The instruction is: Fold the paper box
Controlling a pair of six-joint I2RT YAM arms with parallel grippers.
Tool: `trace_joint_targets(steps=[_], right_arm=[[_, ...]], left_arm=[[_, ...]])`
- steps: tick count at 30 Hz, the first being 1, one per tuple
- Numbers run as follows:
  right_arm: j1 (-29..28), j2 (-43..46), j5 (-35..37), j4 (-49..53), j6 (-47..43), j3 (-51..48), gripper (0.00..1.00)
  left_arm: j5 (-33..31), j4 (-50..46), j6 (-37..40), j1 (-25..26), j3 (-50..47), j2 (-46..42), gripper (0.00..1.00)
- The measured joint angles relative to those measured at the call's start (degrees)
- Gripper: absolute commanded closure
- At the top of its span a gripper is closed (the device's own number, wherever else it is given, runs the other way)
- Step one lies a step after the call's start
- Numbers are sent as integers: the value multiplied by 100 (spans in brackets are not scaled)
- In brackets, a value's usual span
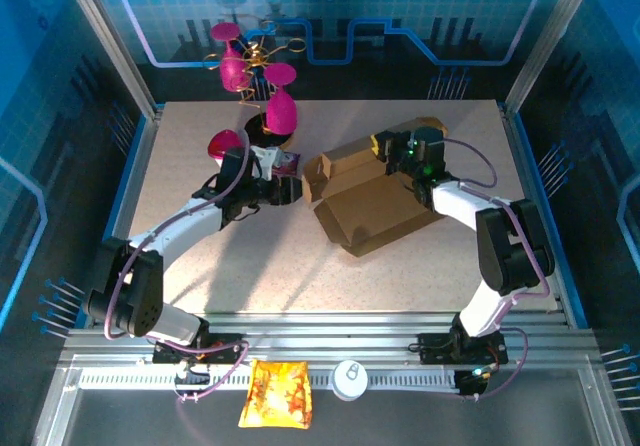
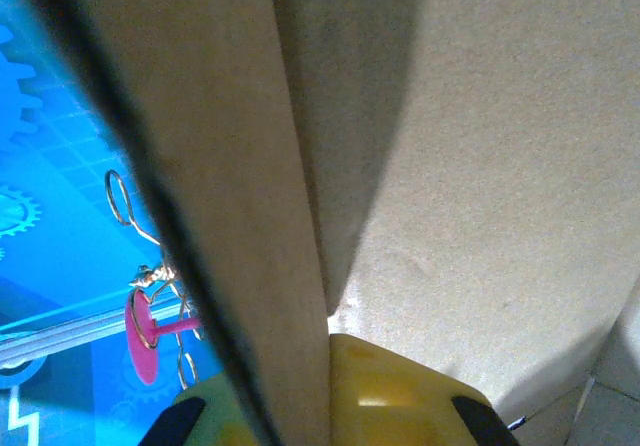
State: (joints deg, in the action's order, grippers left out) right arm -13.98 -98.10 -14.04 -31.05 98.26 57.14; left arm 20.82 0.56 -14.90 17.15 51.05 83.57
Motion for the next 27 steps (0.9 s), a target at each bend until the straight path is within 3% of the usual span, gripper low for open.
trace_joint_targets(steps=[8,11,18,24,27], right_arm=[[-103,-136,9,470,-2,369,100],[-136,-157,28,560,0,385,100],[-153,-271,72,619,48,448,100],[-216,-291,205,544,68,485,100],[-254,-317,310,304,74,437,100]], left_arm=[[-382,105,452,697,-162,-940,19],[-761,-144,586,905,79,-822,20],[-2085,-555,595,1126,518,15,43],[-2942,-798,308,1211,861,706,68],[-3169,-802,46,1255,872,745,87]])
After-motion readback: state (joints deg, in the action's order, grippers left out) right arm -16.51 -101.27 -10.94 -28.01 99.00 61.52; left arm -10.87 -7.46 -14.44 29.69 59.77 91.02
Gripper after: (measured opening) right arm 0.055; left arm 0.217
